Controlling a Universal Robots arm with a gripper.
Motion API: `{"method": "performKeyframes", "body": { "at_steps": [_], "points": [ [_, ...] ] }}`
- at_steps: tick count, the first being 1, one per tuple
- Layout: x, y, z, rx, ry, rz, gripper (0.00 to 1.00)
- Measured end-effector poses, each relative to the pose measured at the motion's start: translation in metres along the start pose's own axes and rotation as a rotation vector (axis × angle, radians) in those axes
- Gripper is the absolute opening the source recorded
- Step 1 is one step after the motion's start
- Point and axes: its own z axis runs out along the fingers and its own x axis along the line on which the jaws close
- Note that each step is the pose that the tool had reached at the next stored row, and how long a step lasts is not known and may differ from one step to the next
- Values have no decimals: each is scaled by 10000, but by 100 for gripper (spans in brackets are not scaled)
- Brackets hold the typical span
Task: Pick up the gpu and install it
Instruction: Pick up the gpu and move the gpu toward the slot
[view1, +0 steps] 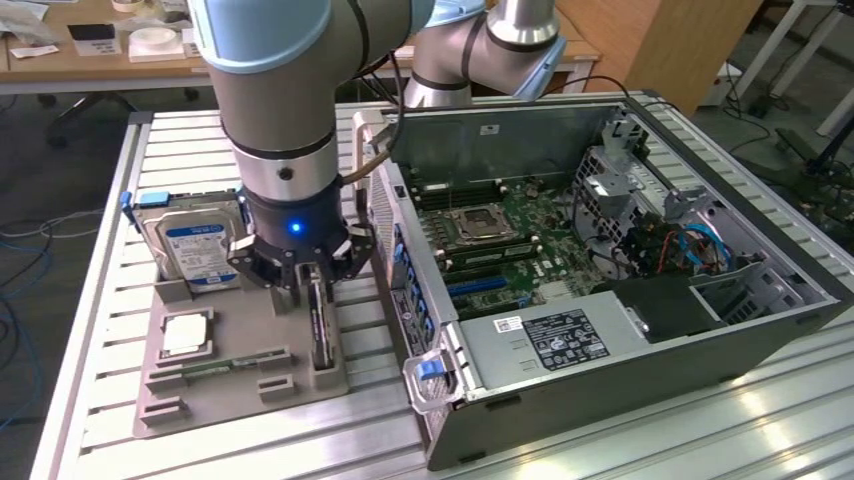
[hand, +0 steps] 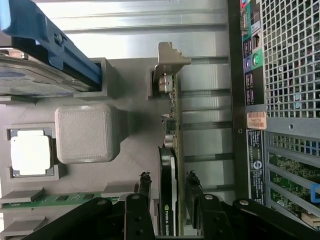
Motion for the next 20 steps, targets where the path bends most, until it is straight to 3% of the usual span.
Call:
{"method": "performKeyframes", "body": {
  "at_steps": [20],
  "points": [
    [-4, -26, 99, -5, 0, 0, 42]
  ]
}}
